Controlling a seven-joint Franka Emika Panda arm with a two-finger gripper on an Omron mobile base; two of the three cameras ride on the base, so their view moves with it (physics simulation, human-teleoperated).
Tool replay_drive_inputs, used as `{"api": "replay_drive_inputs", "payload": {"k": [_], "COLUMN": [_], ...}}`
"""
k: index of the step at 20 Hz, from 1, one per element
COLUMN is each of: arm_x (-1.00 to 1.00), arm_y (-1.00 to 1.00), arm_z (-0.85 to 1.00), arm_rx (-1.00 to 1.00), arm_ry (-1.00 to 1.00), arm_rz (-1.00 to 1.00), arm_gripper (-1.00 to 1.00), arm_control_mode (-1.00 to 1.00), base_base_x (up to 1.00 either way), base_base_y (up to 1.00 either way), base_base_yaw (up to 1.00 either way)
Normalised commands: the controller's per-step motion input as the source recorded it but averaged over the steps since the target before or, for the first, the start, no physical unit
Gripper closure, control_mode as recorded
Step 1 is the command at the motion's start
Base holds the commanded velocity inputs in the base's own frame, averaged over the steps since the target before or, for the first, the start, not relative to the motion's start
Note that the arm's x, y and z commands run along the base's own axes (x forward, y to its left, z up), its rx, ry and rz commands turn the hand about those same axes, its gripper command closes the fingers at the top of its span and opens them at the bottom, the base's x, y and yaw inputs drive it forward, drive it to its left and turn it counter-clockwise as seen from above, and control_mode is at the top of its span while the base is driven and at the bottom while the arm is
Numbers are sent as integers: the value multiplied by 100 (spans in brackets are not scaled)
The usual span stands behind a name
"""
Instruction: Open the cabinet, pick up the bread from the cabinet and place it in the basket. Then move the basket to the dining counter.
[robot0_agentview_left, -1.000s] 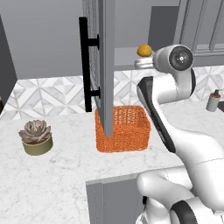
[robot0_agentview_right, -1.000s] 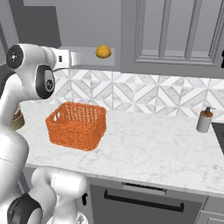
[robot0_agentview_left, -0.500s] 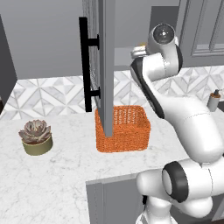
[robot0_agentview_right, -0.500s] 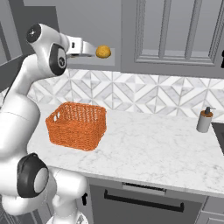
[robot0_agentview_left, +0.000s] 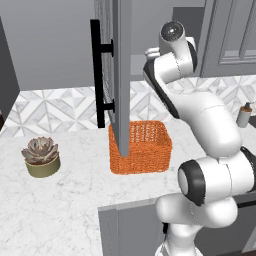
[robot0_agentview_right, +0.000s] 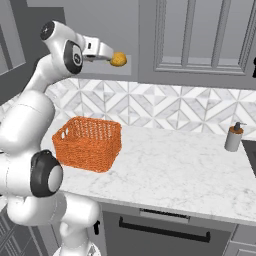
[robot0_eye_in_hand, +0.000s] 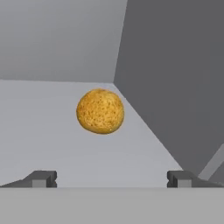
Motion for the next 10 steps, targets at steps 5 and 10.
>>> {"api": "replay_drive_inputs", "payload": {"k": [5, 10], "arm_x": [52, 20], "arm_y": [-26, 0], "arm_z": [0, 0], "arm_rx": [1, 3], "arm_ry": [5, 0], "arm_rz": [-1, 0], "arm_gripper": [-100, -100], "arm_control_mode": [-100, -100], "base_base_x": [0, 0], "base_base_y": [0, 0], "base_base_yaw": [0, 0]}}
